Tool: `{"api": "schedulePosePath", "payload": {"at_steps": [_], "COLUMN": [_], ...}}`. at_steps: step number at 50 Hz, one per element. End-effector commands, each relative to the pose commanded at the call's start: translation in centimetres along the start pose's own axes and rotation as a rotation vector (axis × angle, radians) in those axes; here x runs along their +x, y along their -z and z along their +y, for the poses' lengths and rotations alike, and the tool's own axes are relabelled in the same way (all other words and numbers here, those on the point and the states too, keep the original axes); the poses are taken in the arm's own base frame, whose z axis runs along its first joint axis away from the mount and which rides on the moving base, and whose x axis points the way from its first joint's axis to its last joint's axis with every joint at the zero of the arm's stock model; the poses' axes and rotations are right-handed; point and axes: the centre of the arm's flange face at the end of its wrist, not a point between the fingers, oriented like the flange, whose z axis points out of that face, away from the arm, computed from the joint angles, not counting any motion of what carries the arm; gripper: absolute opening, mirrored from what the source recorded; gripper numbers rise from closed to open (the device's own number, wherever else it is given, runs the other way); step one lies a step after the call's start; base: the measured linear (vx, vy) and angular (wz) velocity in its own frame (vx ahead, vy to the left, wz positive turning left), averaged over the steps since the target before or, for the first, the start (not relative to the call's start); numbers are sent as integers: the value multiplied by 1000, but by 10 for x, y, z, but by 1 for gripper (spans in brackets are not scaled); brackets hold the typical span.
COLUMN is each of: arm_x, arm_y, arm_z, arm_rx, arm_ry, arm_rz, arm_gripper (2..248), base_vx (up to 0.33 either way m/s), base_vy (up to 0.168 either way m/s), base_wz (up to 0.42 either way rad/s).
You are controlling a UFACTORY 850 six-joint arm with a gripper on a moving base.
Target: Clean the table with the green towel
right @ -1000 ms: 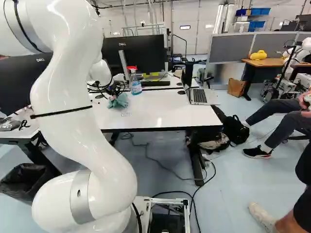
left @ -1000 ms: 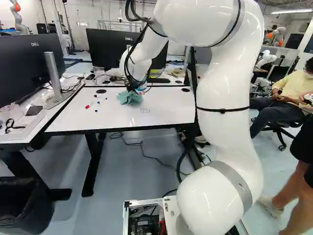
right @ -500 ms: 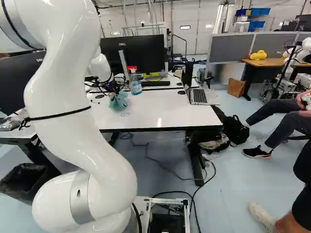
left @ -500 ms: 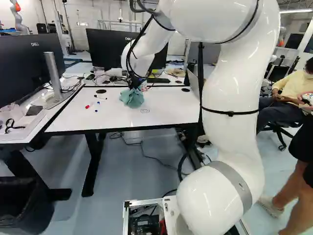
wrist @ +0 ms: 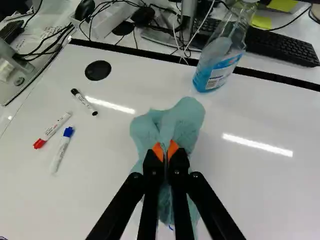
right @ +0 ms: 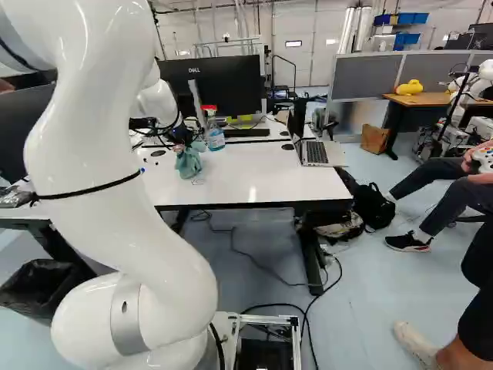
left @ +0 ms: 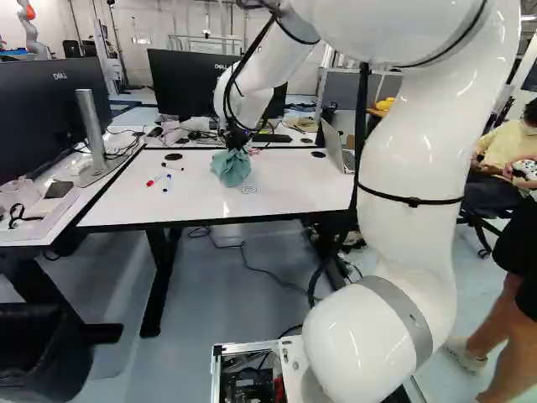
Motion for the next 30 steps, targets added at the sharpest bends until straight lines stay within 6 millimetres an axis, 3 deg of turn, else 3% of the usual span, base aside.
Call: {"api": "schedulePosePath", "payload": {"at_steps": [30], "arm_x": [-39], "arm_y": [36], "arm_z": [1], "arm_rx": [0], "arm_ry": [0], "arm_rz": [-16], "arm_gripper": [30], "base_vx": [0], "base_vy": [0], "base_wz": [0]}}
